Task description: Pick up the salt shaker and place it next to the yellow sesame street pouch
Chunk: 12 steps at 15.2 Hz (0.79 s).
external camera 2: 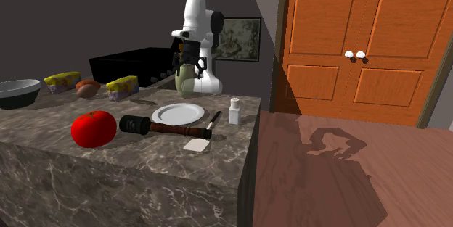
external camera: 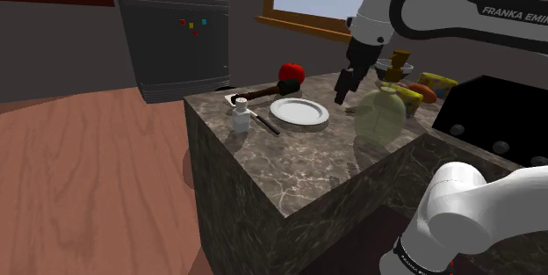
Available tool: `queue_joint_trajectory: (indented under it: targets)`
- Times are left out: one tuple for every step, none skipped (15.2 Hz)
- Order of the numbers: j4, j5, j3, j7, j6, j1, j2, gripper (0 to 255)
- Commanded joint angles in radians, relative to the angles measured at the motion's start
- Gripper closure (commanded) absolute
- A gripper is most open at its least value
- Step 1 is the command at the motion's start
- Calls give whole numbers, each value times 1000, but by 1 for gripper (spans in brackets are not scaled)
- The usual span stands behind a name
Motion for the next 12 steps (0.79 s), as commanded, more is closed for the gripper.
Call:
queue_joint_trajectory:
  targets:
    - [0, 0, 0, 0, 0, 0, 0, 0]
    - [15, 12, 21, 30, 6, 1, 27, 0]
    - [31, 23, 41, 61, 11, 1, 55, 0]
    - [49, 34, 62, 91, 17, 0, 85, 0]
    - [69, 43, 82, 120, 21, 0, 115, 0]
    - [89, 51, 101, 150, 26, -1, 146, 0]
    - [112, 58, 121, 180, 30, -3, 178, 0]
    - [135, 65, 140, 210, 33, -4, 210, 0]
    - [160, 69, 158, 239, 36, -6, 244, 0]
    - [187, 73, 177, 269, 38, -8, 278, 0]
    - [215, 75, 195, 299, 40, -10, 313, 0]
    - [245, 76, 213, 329, 40, -12, 349, 0]
